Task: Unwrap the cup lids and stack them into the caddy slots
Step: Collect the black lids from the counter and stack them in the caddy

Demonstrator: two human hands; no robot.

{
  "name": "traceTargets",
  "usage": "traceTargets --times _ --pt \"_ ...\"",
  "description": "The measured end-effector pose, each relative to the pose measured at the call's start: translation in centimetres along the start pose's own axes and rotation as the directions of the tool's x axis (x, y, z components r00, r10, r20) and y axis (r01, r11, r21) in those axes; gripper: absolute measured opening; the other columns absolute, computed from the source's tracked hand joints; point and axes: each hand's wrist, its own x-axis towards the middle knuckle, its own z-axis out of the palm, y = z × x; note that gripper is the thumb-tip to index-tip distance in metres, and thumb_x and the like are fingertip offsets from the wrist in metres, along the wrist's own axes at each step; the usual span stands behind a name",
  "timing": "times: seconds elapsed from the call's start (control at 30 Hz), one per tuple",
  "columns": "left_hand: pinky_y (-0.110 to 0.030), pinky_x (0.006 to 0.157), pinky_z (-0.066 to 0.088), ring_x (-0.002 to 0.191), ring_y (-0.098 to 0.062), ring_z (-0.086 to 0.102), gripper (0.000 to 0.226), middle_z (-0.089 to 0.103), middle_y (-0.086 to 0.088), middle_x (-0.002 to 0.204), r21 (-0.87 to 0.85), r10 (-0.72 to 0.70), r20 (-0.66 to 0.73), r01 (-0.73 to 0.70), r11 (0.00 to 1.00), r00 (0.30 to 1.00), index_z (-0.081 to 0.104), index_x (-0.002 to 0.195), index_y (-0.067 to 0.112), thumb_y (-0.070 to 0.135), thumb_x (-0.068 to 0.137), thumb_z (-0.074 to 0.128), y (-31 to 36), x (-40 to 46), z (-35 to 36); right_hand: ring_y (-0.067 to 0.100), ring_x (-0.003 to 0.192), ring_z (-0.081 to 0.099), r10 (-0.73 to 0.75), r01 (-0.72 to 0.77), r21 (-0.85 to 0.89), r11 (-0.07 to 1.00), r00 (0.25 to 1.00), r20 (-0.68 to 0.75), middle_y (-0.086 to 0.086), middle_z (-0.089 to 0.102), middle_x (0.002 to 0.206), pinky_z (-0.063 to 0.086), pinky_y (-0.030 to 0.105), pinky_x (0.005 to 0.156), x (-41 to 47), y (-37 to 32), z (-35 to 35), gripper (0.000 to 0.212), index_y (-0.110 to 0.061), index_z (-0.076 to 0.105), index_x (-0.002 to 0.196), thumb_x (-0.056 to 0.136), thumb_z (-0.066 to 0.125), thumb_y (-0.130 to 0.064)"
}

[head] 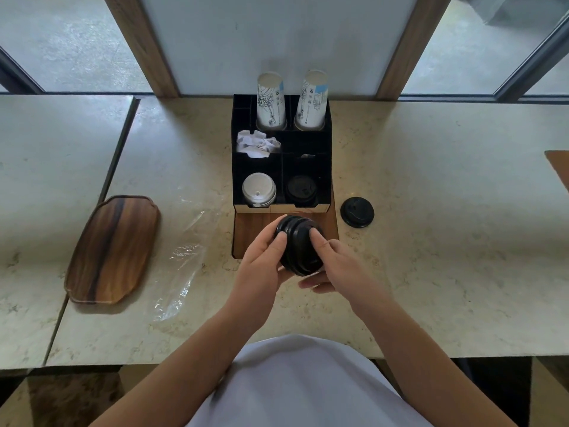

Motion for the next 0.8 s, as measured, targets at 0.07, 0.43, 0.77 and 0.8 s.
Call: traceTargets --times 0.07,0.43,0.77,0.8 --pt "-0.042 0.089 0.06 0.117 -0.026 0.068 0.033 0.071 -0.008 0.127 -0.053 -0.055 0.001 0.055 0.997 0.998 0.07 0.126 0.023 0.02 0.107 0.044 0.0 0.0 -0.2 0.02 0.07 0.078 0.008 -0.008 -0.038 0.999 1.0 0.0 -0.001 0.079 0.084 0.063 0.036 0.066 -0.1 0.0 -0.6 0.054 -0.017 0.056 0.109 0.095 0.047 -0.068" --pt "-0.055 0.095 0.057 0.117 -0.037 0.067 0.033 0.07 -0.017 0.126 -0.043 -0.088 0.103 0.093 0.995 0.991 0.071 0.125 0.012 0.027 0.101 0.053 0.0 0.2 -0.8 0.001 0.053 0.064 -0.082 0.062 -0.314 0.947 0.995 -0.053 0.0 0.075 0.07 0.046 0.009 0.046 -0.3 -0.2 -1.5 0.064 -0.015 0.072 0.086 0.093 0.042 -0.072" --pt "-0.048 0.09 0.058 0.121 -0.04 0.065 0.036 0.065 -0.023 0.133 -0.262 -0.162 0.141 0.194 0.945 0.977 0.064 0.131 0.003 0.02 0.103 0.049 0.3 0.8 -1.7 0.014 0.074 0.073 -0.156 0.167 -0.203 0.965 0.985 0.069 -0.003 0.076 0.08 0.057 0.021 0.065 -1.2 -0.1 -2.0 0.059 -0.007 0.065 0.096 0.094 0.049 -0.063" --pt "-0.047 0.089 0.058 0.12 -0.038 0.065 0.037 0.065 -0.023 0.134 -0.287 -0.165 0.151 0.203 0.936 0.975 0.064 0.131 0.003 0.02 0.103 0.049 0.4 0.8 -1.8 0.014 0.076 0.073 -0.16 0.174 -0.184 0.967 0.983 0.088 -0.004 0.077 0.082 0.058 0.023 0.067 -1.4 -0.1 -2.1 0.054 -0.008 0.064 0.097 0.095 0.051 -0.061"
